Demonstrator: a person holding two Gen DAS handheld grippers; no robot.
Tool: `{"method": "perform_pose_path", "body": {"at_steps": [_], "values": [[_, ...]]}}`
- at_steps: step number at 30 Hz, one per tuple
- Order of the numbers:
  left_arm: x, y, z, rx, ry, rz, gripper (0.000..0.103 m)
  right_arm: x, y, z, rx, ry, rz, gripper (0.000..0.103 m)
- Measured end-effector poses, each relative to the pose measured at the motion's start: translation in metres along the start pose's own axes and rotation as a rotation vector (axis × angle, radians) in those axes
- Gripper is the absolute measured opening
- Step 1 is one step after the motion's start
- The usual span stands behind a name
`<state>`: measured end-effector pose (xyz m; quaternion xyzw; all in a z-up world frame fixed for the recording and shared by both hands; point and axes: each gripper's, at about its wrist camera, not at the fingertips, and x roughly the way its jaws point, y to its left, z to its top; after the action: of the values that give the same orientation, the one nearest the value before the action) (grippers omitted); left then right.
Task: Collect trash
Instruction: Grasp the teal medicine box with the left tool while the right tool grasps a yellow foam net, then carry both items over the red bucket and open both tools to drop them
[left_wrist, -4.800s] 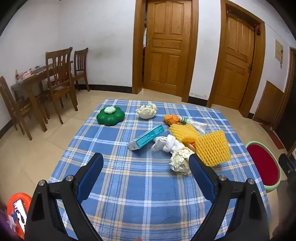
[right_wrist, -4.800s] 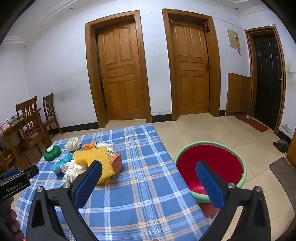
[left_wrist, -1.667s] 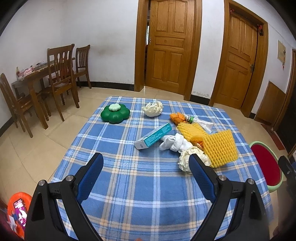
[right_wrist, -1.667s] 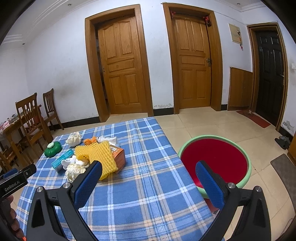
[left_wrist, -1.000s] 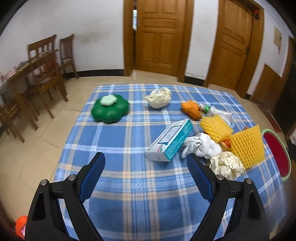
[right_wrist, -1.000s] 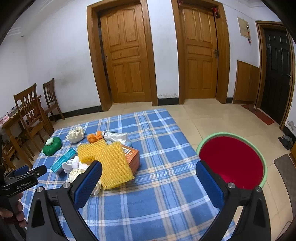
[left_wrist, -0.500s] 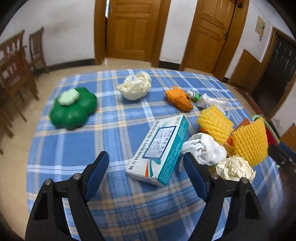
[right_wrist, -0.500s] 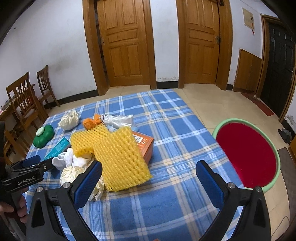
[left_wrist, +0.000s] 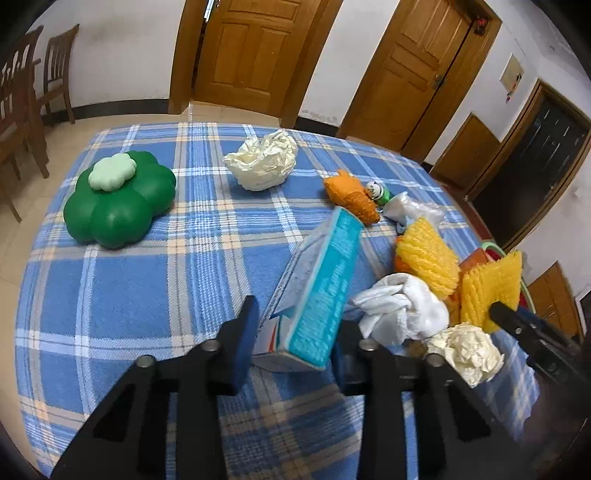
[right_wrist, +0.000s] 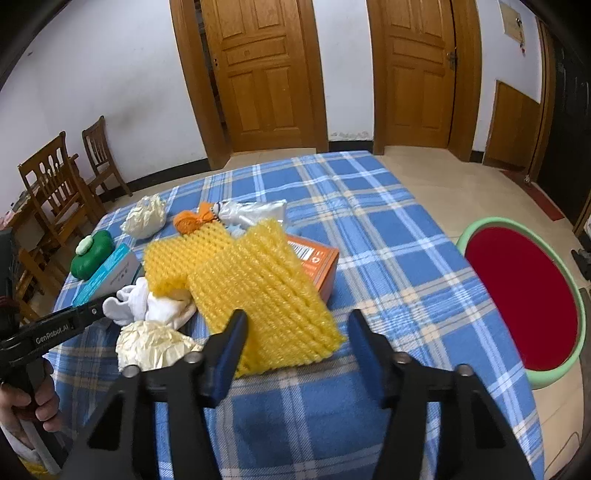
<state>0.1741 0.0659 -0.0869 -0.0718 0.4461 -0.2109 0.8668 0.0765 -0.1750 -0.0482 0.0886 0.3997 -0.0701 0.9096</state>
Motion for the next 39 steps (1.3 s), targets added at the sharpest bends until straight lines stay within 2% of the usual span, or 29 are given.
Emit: {"method": "perform_pose_path", "body": {"at_steps": [6,9,21,28,34,39], "values": [[-0.019,-0.004,-0.004,-0.006,-0.029,-0.030,0.019,-0.009,0.002,-0.003,-0.009,-0.012,0.018,0.021],[-0.028,-0.008,-0.007,-0.014,-0.045,-0.040,0.019,-0.019,0.003,-0.005,-0.020,-0.034,0.022,0.015],[-0.076,-0.031,-0.024,-0.061,-0.117,-0.073,0.018,-0.059,-0.004,-0.005,-0.035,-0.117,0.082,0.014],[-0.098,-0.057,-0.022,-0.039,-0.155,-0.072,0.018,-0.079,-0.022,-0.006,-0.012,-0.154,0.105,0.014],[-0.102,-0.088,-0.017,-0.006,-0.162,-0.109,0.018,-0.098,-0.044,-0.001,0.010,-0.188,0.088,0.014],[-0.096,-0.120,-0.010,0.036,-0.146,-0.150,0.018,-0.112,-0.071,0.005,0.048,-0.221,0.037,0.014]]}}
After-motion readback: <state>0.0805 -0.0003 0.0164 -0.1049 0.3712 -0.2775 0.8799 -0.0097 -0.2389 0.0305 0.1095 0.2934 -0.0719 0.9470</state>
